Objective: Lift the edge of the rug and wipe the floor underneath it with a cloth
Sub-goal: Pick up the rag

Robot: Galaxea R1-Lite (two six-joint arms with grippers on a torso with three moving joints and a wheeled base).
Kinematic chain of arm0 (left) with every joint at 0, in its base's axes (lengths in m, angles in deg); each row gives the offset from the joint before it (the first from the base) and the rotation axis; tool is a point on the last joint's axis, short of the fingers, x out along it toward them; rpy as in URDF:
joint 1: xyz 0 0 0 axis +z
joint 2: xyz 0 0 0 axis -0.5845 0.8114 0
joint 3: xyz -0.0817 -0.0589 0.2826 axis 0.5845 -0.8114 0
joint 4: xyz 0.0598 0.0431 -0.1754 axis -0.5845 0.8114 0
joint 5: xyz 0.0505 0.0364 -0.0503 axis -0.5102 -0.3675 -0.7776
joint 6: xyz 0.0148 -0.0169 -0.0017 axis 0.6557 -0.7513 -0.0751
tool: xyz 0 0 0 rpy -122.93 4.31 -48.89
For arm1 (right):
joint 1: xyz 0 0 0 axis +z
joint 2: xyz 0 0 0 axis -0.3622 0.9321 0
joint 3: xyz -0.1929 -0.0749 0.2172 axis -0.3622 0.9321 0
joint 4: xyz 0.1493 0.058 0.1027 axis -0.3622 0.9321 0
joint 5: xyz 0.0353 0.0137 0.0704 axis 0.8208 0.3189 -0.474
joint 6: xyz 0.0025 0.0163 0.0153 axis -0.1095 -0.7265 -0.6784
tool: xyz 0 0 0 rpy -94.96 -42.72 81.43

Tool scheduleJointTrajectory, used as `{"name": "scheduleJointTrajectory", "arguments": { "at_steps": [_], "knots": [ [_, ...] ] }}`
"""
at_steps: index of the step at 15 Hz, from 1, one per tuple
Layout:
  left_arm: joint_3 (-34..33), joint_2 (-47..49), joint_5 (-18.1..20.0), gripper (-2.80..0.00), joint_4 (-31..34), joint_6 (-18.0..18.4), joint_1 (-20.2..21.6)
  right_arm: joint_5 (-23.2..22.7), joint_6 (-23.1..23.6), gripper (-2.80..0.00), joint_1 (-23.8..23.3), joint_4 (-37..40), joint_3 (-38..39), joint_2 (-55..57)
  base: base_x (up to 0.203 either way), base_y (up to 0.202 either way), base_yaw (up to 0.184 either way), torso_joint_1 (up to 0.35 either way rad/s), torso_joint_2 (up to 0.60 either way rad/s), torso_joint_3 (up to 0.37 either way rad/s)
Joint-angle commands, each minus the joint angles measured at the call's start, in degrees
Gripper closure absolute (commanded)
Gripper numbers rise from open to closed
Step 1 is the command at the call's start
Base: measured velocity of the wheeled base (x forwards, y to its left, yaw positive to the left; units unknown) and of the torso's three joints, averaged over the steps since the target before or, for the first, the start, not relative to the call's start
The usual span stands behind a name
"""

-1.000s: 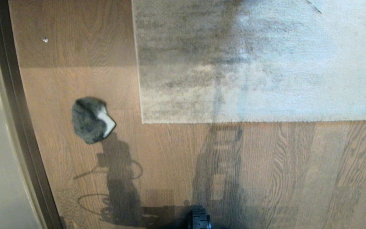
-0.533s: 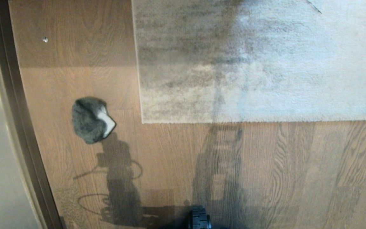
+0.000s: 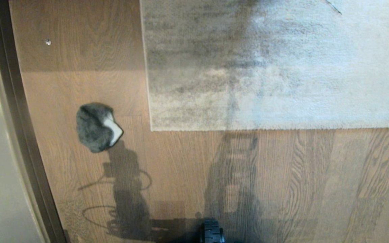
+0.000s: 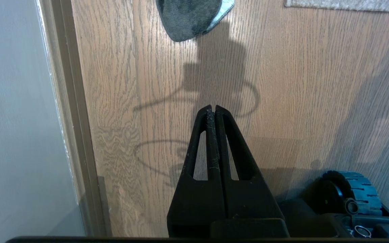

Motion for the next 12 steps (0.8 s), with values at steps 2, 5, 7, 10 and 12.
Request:
{"name": "scheduleJointTrajectory", "arguments": {
  "at_steps": [2,5,7,10,12],
  "knots": [
    [-0.01,0.00,-0.13,0.00,-0.13,0.05,0.00,0.02,-0.03,0.00,0.00,-0.04,0.07,-0.02,0.000,0.000,0.000,0.000,0.00,0.000],
    [-0.01,0.00,-0.13,0.00,-0.13,0.13,0.00,0.02,-0.03,0.00,0.00,-0.01,-0.01,-0.02,0.000,0.000,0.000,0.000,0.00,0.000],
    [0.15,0.01,-0.10,0.00,-0.14,0.12,0.00,0.02,-0.03,0.00,0.00,-0.02,-0.01,-0.02,0.000,0.000,0.000,0.000,0.00,0.000],
    [4.65,4.18,-0.94,0.00,-0.17,0.05,0.00,0.01,-0.03,0.00,0.00,0.00,-0.01,-0.02,0.000,0.000,0.000,0.000,0.00,0.000],
    [6.28,5.59,-1.01,0.00,-0.30,0.05,0.00,0.02,-0.03,0.00,0.00,0.01,-0.01,-0.02,0.000,0.000,0.000,0.000,0.00,0.000]
  ]
}}
